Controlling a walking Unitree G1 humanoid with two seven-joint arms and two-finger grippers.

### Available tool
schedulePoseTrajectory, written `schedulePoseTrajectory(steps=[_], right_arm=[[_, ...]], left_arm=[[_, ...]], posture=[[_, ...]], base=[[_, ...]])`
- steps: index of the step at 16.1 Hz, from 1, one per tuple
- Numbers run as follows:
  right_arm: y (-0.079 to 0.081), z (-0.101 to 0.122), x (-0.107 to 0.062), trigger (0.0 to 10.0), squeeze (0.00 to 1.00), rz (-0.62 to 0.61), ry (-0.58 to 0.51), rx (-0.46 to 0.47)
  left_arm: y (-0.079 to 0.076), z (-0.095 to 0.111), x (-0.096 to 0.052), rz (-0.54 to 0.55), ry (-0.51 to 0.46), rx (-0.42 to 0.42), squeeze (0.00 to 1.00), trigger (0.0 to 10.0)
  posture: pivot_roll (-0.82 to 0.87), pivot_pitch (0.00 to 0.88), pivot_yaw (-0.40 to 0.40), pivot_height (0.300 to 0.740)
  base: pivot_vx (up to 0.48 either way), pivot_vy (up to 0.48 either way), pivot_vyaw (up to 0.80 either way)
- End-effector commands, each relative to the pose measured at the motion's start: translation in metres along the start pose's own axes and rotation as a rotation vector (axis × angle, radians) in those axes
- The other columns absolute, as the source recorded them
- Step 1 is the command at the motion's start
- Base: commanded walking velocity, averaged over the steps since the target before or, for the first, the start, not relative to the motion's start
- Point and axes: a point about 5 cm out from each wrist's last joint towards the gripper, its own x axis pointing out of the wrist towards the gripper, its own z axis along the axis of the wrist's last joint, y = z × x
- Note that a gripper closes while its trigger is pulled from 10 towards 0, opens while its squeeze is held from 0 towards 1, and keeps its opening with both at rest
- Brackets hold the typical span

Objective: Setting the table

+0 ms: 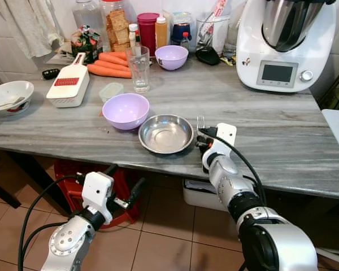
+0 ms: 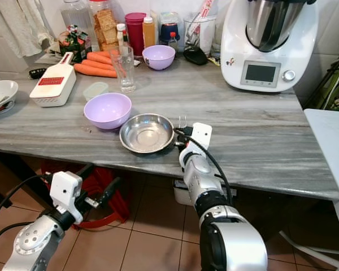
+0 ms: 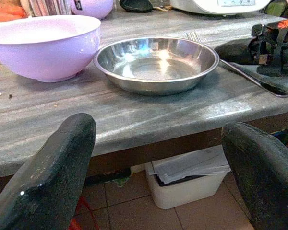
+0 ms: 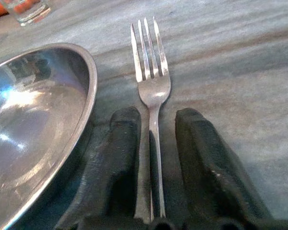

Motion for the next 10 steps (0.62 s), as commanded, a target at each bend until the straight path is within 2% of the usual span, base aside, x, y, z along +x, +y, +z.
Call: schedulePoseTrajectory(steps=[1,10], right_arm=[[0.004,0.005,0.002,10.0,1.0,0.003,-0.01,0.018],[-0.009,0.018,-0.002,10.0,1.0,-0.009,-0.124,0.036]], left_arm=[[0.001,0.0,0.001,-0.008,0.005,0.009,0.0,10.0],[0.004,0.005,0.009,0.029,-0.04,0.015,0.0,10.0]], posture=[[0.1,0.038,0.018,0.74],[0.08,0.013,0.012,0.74]], base=[[0.0,0.0,0.0],[0.0,0.0,0.0]])
